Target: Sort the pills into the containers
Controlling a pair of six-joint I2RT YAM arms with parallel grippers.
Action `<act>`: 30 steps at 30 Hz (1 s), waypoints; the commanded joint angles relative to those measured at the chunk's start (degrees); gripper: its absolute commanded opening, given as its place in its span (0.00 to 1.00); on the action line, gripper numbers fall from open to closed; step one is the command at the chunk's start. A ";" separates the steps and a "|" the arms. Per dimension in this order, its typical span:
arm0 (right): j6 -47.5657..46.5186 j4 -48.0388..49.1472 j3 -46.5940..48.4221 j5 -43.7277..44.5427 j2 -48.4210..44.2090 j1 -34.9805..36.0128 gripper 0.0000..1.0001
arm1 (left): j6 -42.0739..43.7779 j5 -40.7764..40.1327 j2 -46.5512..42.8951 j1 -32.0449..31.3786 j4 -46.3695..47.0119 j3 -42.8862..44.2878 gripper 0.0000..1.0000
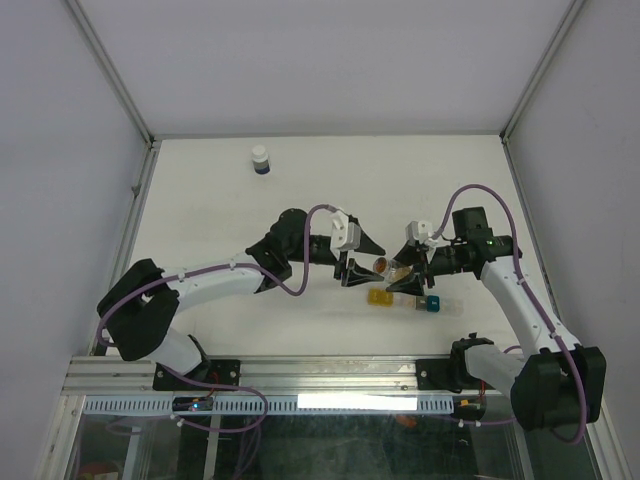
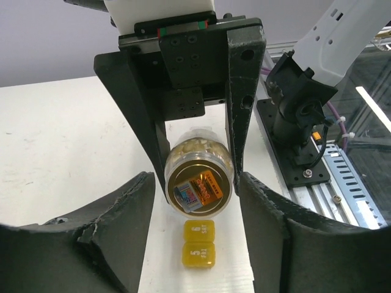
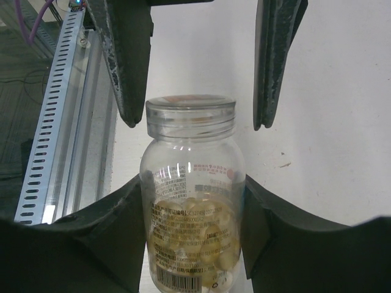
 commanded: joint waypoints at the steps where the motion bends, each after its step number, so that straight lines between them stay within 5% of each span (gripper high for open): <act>1: -0.64 0.40 1.77 -1.25 0.06 0.43 0.00 | -1.81 2.30 0.69 0.33 2.21 3.02 0.54; 12: 0.37 1.07 1.74 -0.85 -0.28 0.52 0.00 | -3.44 0.86 0.18 0.33 -0.28 3.04 0.46; 17: 1.41 1.89 1.67 -0.40 -0.43 0.52 0.00 | -7.69 -1.20 -1.30 0.33 -0.41 2.56 0.11; 20: 3.20 3.22 1.53 0.31 -0.70 0.52 0.00 | -13.51 -3.04 -2.34 0.12 -0.67 2.32 0.00; 23: 6.45 5.59 1.24 1.65 -0.98 0.56 0.00 | -20.64 -8.82 -4.04 -0.83 -1.89 1.55 0.00; 27: 9.94 8.18 1.24 2.87 -0.98 0.58 0.00 | -28.10 -28.81 -7.94 -5.97 -10.57 2.78 0.00; 30: 11.11 9.01 1.18 3.29 -1.05 0.53 0.00 | -35.89 -36.66 -8.65 -7.71 -13.52 3.04 0.00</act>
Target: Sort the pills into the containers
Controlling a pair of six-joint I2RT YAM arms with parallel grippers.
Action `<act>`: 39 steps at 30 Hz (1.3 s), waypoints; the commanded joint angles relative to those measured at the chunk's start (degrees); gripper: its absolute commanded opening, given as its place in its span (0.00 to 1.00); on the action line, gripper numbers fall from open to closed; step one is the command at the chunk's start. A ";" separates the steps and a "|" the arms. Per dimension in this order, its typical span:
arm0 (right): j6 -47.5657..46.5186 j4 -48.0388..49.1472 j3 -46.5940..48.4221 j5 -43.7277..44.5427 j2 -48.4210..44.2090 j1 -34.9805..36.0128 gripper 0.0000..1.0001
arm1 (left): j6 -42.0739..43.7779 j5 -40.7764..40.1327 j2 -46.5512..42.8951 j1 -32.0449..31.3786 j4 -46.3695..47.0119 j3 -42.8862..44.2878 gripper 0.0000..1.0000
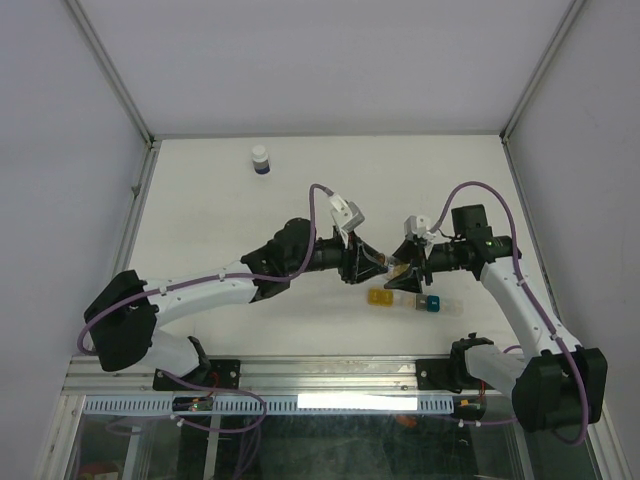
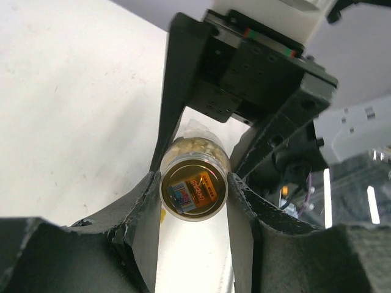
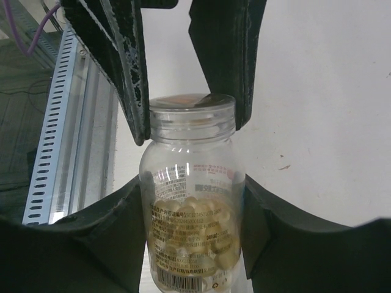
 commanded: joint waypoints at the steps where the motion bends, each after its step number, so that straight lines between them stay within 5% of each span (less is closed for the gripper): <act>1: 4.07 4.82 1.14 2.77 -0.96 -0.06 0.00 | -14.57 -17.26 -4.11 -3.36 -3.88 2.30 0.00; 8: 5.06 5.58 0.91 3.18 -1.87 0.01 0.00 | -15.52 -17.74 -4.07 -4.18 -4.08 4.11 0.01; 14: 5.56 6.00 0.71 3.42 -2.68 -0.05 0.00 | -13.60 -14.02 -5.63 -4.09 0.09 2.31 0.56; 21: 5.56 5.91 0.73 3.20 -2.57 -0.01 0.00 | -9.64 -13.51 -10.87 -3.71 3.99 -2.44 0.89; 30: 5.18 5.60 0.62 2.59 -2.57 -0.05 0.00 | -6.32 -5.25 -16.14 1.86 5.00 -7.09 0.99; 39: 4.83 5.39 0.55 2.41 -2.49 -0.06 0.00 | -12.58 2.34 -18.24 7.51 20.87 -15.50 0.99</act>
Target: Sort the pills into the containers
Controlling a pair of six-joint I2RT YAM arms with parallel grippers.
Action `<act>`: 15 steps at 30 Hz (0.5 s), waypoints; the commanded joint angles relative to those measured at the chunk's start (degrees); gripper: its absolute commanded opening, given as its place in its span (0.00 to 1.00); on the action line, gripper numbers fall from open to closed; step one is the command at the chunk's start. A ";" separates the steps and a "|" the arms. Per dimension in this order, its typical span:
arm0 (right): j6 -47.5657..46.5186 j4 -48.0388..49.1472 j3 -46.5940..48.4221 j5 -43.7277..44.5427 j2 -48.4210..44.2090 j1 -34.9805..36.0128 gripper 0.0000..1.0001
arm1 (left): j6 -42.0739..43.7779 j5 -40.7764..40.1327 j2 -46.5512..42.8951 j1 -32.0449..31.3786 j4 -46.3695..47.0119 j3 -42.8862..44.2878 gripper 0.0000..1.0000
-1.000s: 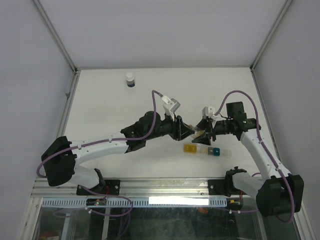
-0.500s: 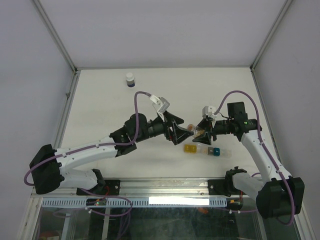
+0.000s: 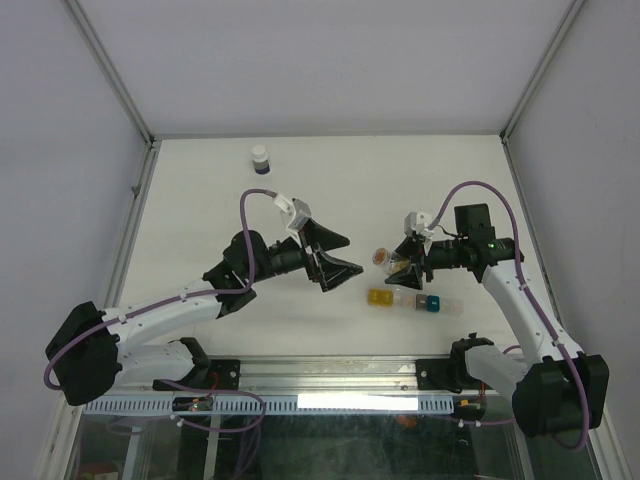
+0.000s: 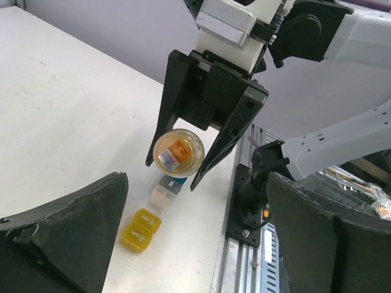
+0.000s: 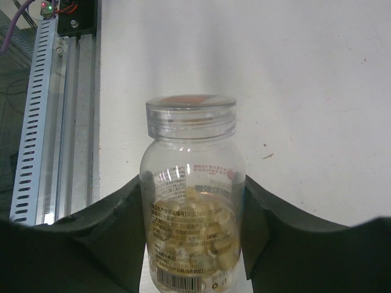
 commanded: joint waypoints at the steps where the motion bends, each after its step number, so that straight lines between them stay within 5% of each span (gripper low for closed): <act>1: -0.23 1.04 0.62 -1.42 -0.80 -0.16 0.00 | -5.10 5.41 -2.90 3.85 14.14 -4.49 0.99; 15: -0.28 0.96 0.54 -1.83 -0.80 -0.13 0.00 | -4.89 13.58 -0.83 5.36 29.49 -11.53 0.97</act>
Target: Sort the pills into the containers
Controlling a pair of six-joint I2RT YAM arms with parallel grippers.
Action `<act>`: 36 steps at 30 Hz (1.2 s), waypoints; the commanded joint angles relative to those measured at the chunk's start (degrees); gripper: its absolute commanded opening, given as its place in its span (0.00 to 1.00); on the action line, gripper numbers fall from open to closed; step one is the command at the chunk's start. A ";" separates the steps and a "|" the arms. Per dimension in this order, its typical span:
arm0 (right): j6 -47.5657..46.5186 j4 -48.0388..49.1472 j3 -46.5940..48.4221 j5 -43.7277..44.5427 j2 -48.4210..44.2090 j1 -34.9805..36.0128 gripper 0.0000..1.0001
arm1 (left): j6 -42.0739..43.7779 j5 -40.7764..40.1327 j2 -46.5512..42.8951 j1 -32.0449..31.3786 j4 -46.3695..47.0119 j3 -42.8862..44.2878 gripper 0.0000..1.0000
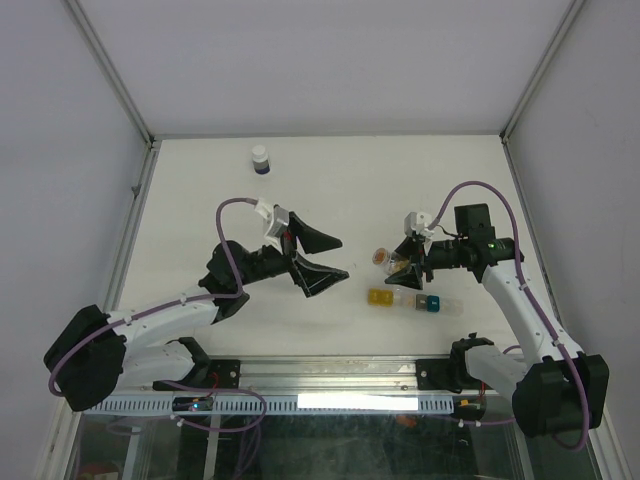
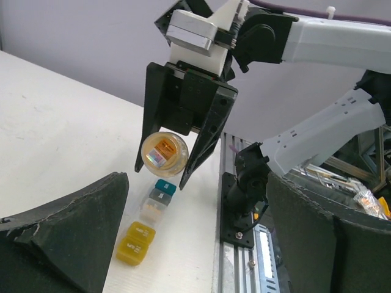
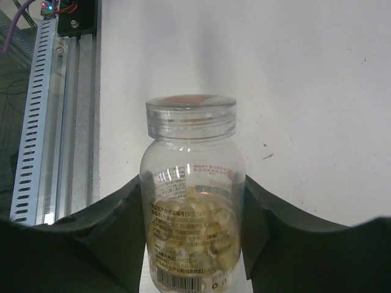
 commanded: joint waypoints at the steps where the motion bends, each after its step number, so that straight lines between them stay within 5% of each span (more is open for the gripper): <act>1: -0.24 1.08 0.59 -1.88 -0.80 -0.16 0.00 | -0.61 4.62 1.16 0.02 13.45 -2.98 0.97; 8: -0.23 1.10 0.47 -1.97 -0.71 -0.09 0.00 | 0.16 -0.62 5.82 -1.96 11.76 -1.33 0.87; 14: -0.30 1.10 0.47 -2.01 -0.62 -0.08 0.00 | 11.13 -11.54 8.26 -9.59 3.69 2.64 0.87; 36: -0.32 1.01 0.47 -2.17 -0.62 -0.07 0.00 | 2.76 -22.25 15.12 -12.58 -2.13 11.44 0.68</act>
